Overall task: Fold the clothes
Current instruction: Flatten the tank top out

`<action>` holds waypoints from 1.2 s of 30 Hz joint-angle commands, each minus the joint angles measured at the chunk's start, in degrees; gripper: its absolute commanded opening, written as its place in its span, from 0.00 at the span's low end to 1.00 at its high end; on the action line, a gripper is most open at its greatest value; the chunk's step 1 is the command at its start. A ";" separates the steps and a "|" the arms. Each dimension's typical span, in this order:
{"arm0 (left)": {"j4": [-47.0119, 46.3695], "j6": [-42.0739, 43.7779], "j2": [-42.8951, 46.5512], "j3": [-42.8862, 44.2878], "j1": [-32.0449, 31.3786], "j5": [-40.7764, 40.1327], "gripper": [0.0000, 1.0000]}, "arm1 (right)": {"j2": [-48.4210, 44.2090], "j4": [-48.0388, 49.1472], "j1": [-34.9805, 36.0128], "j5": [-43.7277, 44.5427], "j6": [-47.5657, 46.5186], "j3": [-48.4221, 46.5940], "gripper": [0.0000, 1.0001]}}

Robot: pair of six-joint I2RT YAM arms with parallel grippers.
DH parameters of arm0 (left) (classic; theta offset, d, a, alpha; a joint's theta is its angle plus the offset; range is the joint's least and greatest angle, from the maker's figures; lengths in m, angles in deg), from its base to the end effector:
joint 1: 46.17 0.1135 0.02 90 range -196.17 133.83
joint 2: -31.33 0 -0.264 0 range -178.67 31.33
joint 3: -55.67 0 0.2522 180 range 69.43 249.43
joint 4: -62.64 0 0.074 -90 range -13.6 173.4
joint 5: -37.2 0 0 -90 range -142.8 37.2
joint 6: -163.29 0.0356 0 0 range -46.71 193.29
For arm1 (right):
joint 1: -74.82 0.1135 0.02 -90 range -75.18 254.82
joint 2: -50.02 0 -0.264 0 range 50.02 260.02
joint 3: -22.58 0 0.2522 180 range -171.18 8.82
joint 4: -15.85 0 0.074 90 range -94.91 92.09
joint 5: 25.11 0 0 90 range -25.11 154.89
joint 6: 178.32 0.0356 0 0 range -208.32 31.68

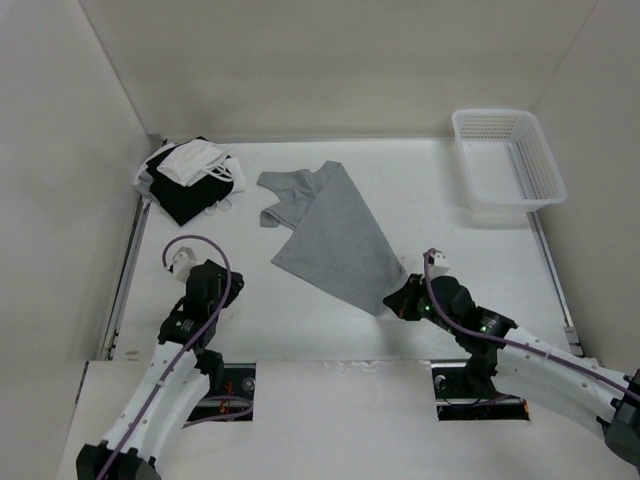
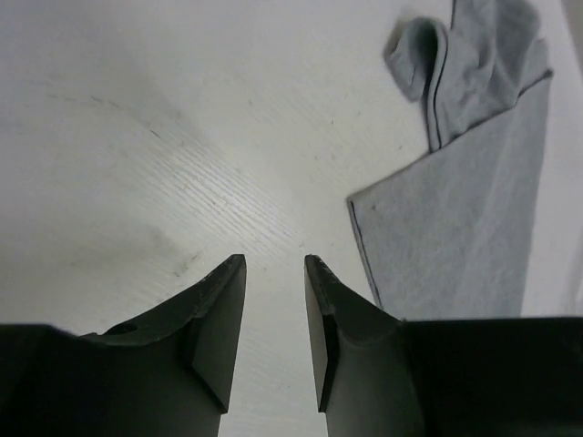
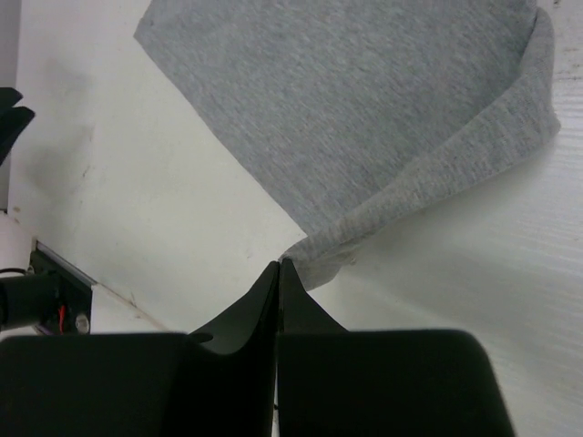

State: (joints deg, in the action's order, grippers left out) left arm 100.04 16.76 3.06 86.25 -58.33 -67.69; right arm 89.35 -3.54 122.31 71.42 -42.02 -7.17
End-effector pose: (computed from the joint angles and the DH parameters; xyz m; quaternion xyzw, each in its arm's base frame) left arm 0.1272 -0.0181 0.1864 -0.3876 0.7922 -0.1630 0.4423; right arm 0.1112 0.1153 0.1859 0.0200 0.8604 0.3366 0.3822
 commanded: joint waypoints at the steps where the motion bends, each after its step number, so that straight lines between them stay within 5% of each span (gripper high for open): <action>1: -14.62 2.56 -6.68 -1.61 -3.42 3.90 0.33 | -0.05 2.90 0.63 2.70 1.33 -1.59 0.01; 8: -35.74 10.99 -31.71 2.85 -10.72 2.68 0.41 | 0.22 3.52 0.19 2.26 1.33 -1.33 0.01; 13: -39.89 15.83 -46.06 9.71 -12.57 1.97 0.42 | 0.40 3.61 0.28 2.70 1.16 -1.50 0.01; 36: -38.58 21.38 -59.18 15.53 -14.60 -1.28 0.22 | -2.94 4.13 0.37 2.62 1.60 -0.36 0.01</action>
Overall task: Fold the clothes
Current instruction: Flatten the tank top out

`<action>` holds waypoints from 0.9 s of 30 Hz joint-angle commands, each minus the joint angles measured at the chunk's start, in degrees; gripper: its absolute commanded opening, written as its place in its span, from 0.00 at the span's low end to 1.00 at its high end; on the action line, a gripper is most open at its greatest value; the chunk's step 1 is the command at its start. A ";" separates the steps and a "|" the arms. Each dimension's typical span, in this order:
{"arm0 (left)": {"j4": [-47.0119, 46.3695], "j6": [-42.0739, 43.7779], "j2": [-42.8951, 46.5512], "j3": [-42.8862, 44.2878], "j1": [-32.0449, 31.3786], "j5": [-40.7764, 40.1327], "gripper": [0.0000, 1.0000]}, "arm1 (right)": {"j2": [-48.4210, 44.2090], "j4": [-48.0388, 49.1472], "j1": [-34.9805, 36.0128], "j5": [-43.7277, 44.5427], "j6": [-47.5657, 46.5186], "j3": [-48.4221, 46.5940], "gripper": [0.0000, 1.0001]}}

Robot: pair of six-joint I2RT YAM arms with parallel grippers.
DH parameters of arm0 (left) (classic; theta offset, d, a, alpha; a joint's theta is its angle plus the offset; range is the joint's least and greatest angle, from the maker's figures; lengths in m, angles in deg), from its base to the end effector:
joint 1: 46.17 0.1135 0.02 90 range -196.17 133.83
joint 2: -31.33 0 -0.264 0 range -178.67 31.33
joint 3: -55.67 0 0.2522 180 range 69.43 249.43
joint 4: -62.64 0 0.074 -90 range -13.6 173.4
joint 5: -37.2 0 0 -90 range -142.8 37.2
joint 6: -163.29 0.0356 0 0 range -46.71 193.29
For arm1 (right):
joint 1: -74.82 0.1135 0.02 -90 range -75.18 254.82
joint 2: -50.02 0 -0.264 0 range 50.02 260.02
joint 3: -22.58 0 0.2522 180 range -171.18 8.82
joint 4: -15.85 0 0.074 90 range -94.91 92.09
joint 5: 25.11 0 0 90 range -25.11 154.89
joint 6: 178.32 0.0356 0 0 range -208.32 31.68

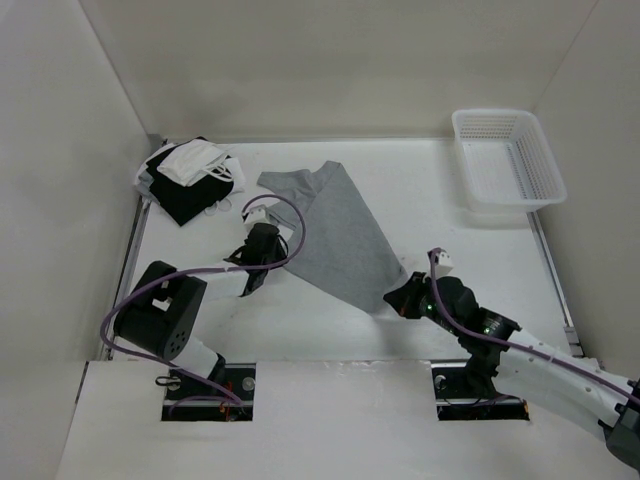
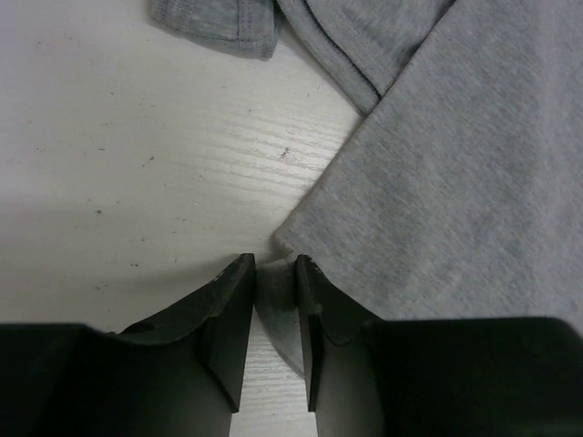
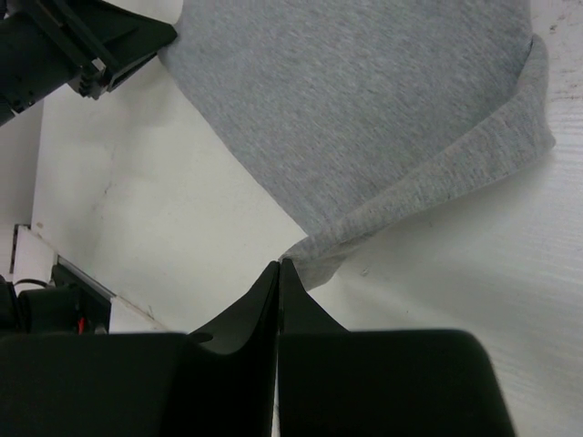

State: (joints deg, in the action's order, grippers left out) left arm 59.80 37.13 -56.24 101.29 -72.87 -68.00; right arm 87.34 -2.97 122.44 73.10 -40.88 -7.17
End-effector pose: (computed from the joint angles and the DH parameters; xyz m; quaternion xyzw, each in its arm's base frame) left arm 0.2547 -0.1177 0.1403 -0.1304 0.8873 -0.1202 0.4257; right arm 0.1102 0.1132 0.1918 0.0364 0.8477 0.3467 0.3998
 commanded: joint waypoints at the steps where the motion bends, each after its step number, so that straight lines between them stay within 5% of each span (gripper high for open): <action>1: 1.92 0.92 0.55 0.31 0.02 -1.06 0.19 | -1.02 3.57 0.24 0.85 0.46 -0.36 0.01; 7: 5.17 -1.01 7.04 -0.92 -0.24 -3.51 0.06 | -0.14 4.00 0.24 1.11 0.20 -0.53 0.01; 13: 18.76 -2.86 26.27 2.14 -2.08 -5.62 0.03 | -2.60 -0.64 -0.20 4.09 -3.75 -7.37 0.00; 20: 40.74 -1.55 49.75 17.85 -5.95 -12.65 0.02 | -7.26 -11.71 0.06 14.19 -14.11 -31.87 0.00; 27: 44.91 2.58 54.00 41.24 -8.50 -19.42 0.02 | -0.51 -14.28 9.10 25.98 -26.68 -63.87 0.00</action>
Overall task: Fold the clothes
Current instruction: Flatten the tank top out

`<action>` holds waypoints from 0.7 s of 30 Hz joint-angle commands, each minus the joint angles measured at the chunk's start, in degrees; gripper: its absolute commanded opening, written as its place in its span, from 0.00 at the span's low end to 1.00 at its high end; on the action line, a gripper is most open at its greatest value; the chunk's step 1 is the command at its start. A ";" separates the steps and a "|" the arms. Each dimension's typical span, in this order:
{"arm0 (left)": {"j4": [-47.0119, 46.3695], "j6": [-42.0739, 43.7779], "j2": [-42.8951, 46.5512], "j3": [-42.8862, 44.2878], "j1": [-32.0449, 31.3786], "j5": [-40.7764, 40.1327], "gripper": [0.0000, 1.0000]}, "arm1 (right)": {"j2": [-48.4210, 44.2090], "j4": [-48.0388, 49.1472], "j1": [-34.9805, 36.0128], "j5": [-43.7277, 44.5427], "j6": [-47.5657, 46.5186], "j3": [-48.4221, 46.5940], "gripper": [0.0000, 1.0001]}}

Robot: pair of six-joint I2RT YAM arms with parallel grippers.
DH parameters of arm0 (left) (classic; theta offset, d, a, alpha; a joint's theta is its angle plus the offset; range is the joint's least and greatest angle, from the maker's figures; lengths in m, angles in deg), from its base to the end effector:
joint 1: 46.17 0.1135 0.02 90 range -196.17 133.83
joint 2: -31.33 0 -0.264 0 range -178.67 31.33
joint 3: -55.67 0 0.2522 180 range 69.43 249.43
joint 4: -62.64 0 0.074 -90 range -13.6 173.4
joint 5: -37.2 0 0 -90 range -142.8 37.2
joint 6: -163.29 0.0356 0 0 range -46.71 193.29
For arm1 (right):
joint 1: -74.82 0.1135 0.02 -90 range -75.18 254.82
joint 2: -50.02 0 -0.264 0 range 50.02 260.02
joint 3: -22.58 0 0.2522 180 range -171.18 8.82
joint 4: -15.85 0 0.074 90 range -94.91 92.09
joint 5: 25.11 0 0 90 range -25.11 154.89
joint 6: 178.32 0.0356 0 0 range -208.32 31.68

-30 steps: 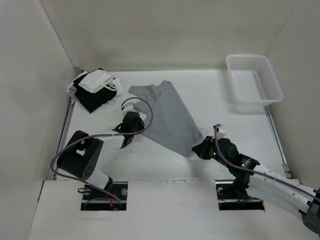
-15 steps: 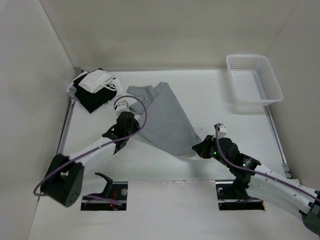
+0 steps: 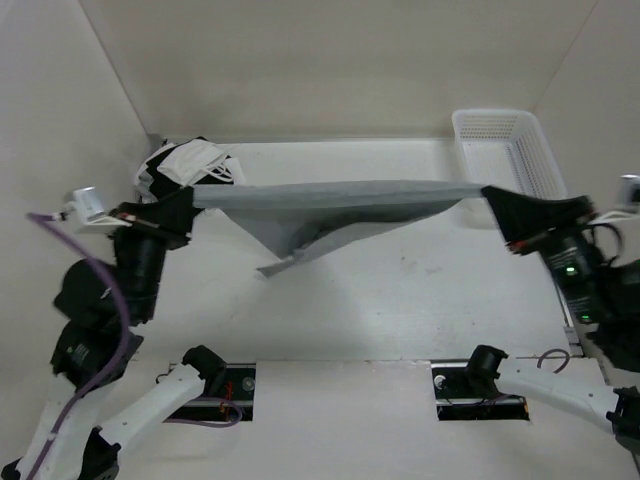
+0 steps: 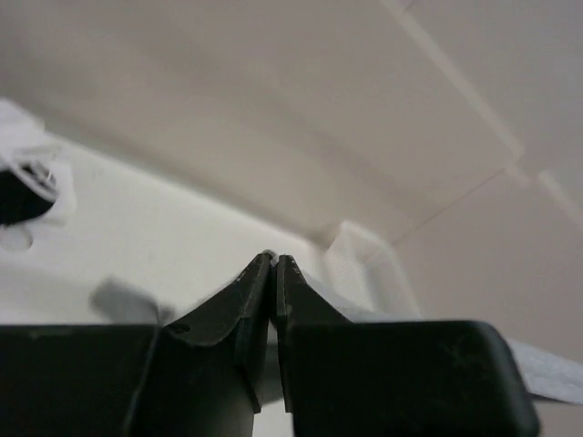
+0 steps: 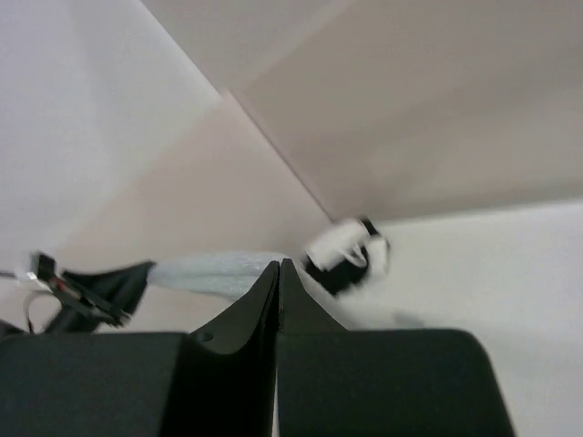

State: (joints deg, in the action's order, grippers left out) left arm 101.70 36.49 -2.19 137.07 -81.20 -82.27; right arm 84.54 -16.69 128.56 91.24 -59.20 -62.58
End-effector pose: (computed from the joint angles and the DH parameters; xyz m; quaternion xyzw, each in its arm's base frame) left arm 0.0697 -0.0274 0.4625 -0.2028 0.6262 -0.2968 0.6919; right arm 0.0501 0.0415 0.4910 0.0584 0.5978 0.4212 0.6795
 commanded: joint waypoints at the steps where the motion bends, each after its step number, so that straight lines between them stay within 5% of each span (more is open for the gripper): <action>1: 1.61 4.44 -0.49 7.32 0.26 -5.85 0.02 | 4.65 -0.38 4.74 8.97 -10.99 -13.11 0.00; 9: -8.86 8.67 -8.39 15.07 1.68 -6.56 0.02 | 24.26 -0.98 5.12 10.40 -21.31 -36.00 0.00; 15: -12.38 8.93 -17.09 11.12 3.77 -5.86 0.03 | 31.82 -0.99 -14.55 -5.84 -13.41 -30.57 0.00; 21: -16.51 2.00 -30.09 6.01 17.90 5.80 0.02 | 44.55 3.93 -29.33 -22.47 -7.15 -31.50 0.00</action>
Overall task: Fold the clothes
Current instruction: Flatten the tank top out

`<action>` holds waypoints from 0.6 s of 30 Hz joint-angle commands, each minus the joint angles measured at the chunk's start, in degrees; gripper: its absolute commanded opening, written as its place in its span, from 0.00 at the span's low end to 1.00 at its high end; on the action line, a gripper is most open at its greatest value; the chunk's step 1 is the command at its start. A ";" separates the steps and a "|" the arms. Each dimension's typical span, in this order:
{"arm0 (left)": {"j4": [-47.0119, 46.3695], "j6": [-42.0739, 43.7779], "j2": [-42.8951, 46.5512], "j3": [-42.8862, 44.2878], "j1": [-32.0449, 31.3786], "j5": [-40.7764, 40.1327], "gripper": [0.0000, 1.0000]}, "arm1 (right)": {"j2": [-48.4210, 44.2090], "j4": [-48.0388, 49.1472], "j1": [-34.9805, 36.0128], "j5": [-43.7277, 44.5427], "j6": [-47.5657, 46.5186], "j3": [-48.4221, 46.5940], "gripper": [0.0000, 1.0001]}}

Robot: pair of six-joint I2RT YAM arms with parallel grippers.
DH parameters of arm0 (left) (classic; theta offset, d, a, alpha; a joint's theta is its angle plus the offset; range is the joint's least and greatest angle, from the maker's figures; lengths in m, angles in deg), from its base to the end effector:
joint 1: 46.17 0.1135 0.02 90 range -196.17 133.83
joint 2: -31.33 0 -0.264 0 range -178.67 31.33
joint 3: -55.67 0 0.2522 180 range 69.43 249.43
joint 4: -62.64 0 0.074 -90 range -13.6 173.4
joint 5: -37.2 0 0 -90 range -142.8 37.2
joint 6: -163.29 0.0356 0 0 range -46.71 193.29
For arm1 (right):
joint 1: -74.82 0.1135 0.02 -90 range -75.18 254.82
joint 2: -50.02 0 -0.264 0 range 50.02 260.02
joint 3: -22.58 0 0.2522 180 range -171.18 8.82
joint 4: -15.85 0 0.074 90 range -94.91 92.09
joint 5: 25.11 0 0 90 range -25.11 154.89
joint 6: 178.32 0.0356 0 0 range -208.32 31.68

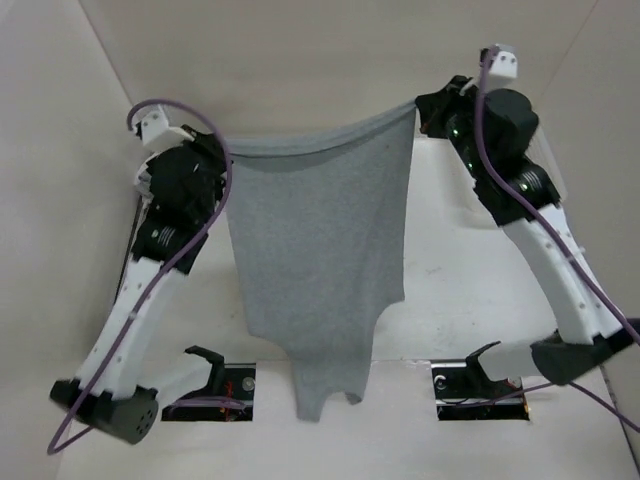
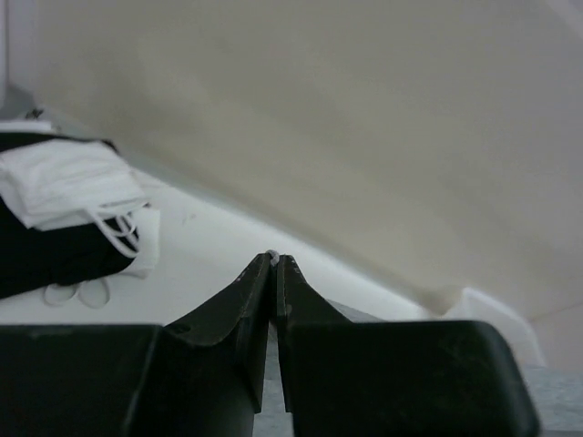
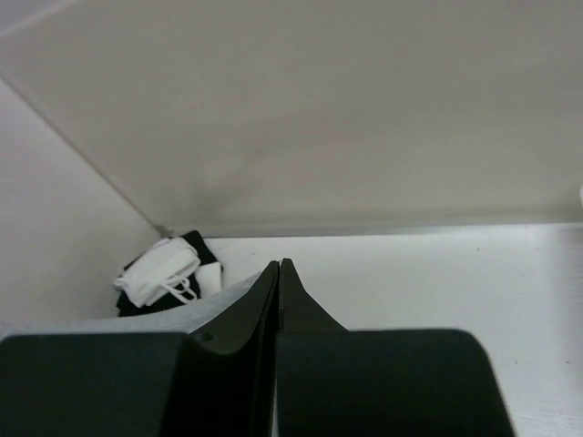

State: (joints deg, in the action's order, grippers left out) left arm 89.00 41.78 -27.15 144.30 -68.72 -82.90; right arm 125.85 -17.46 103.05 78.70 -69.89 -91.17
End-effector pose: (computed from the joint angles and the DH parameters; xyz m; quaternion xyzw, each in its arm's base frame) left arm 0.1958 -0.0620 0.4721 -0.2405 0.6431 -0.1624 0.7087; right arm 0.2353 0.1167 0.5332 0.0305 0.6783 0.2141 0.7023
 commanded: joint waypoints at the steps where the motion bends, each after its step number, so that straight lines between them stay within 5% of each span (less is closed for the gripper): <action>1: -3.90 -4.95 -8.03 0.00 8.06 8.55 0.01 | 6.40 4.70 -5.32 -11.33 3.80 -5.81 0.00; 10: 0.93 -8.75 -24.92 27.75 16.87 17.18 0.01 | 33.31 -11.11 -12.19 -14.15 5.38 -54.39 0.00; 14: 1.90 -8.05 -25.11 33.58 17.67 18.68 0.01 | 30.35 -9.81 -13.59 -16.43 7.22 -54.80 0.00; 18: 0.85 -8.39 -20.99 28.33 17.41 18.68 0.01 | 25.87 -10.07 -13.51 -18.02 6.44 -49.53 0.00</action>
State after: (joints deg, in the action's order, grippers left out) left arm 91.21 33.81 -51.89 174.90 -51.76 -64.89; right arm 156.67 -29.00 89.76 62.44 -63.68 -141.85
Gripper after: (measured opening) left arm 0.050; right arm 0.004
